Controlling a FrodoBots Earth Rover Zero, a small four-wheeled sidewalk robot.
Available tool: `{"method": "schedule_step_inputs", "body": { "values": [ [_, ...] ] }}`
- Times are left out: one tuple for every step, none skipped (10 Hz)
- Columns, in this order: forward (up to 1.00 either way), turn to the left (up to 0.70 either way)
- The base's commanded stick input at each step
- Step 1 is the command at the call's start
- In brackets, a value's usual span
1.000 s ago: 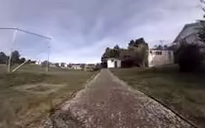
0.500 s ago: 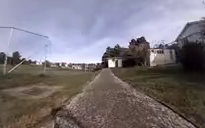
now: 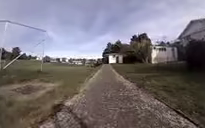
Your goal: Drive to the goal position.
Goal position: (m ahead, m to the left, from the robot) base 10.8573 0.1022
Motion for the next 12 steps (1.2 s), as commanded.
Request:
{"method": "schedule_step_inputs", "body": {
  "values": [
    [0.85, -0.34],
    [0.85, -0.34],
    [0.85, -0.25],
    [0.85, -0.05],
    [0.85, 0.00],
    [0.85, 0.00],
    [0.85, 0.00],
    [0.85, 0.00],
    [0.85, 0.00],
    [0.85, 0.00],
    [0.85, 0.00],
    [0.85, 0.00]
  ]
}}
